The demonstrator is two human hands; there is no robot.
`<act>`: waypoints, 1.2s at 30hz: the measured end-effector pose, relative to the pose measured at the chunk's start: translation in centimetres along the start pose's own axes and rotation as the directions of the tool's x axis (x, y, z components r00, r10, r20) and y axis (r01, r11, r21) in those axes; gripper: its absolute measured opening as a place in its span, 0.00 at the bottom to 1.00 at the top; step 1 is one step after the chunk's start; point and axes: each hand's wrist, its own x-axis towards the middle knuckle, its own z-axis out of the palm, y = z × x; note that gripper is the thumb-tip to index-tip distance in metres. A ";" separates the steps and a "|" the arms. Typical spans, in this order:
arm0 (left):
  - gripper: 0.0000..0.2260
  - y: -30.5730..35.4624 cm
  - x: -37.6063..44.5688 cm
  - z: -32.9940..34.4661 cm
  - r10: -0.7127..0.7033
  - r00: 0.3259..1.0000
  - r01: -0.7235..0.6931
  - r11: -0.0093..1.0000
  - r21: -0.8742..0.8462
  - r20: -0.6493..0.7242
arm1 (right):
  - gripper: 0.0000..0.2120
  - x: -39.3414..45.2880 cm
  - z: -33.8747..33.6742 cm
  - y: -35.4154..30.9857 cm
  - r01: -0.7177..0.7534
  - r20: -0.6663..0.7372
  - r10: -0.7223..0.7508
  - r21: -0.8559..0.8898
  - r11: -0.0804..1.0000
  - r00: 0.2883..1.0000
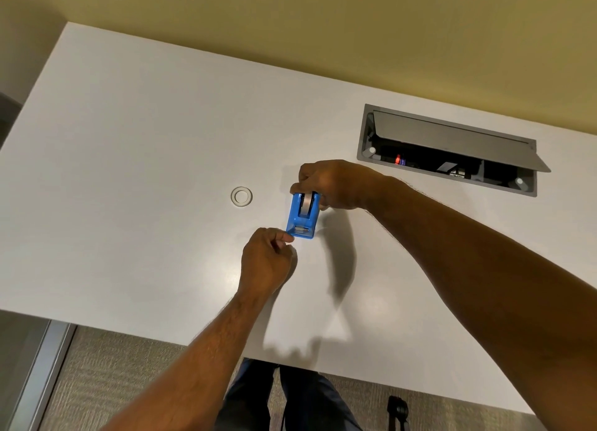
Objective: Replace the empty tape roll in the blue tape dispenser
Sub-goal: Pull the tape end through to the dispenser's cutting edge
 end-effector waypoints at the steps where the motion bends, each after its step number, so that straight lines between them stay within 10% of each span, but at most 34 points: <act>1: 0.08 0.3 0.1 -0.2 -0.055 0.998 0.056 0.996 -0.075 0.010 | 0.29 0.0 0.0 0.0 0.000 0.001 0.000 0.002 1.000 1.000; 4: 0.13 1.7 0.5 -0.9 -0.218 0.974 0.224 0.928 -0.299 0.052 | 0.29 0.0 0.0 0.0 0.003 0.001 -0.003 0.001 1.000 1.000; 11: 0.32 4.0 2.4 -1.2 -0.334 0.924 0.358 0.927 -0.114 0.184 | 0.27 -0.2 -0.2 -0.1 0.012 -0.025 -0.011 0.018 1.000 1.000; 36: 0.08 0.9 2.1 -0.5 -0.224 0.948 0.273 0.938 -0.212 0.228 | 0.28 -0.2 0.2 0.1 -0.006 -0.016 0.007 0.041 0.999 1.000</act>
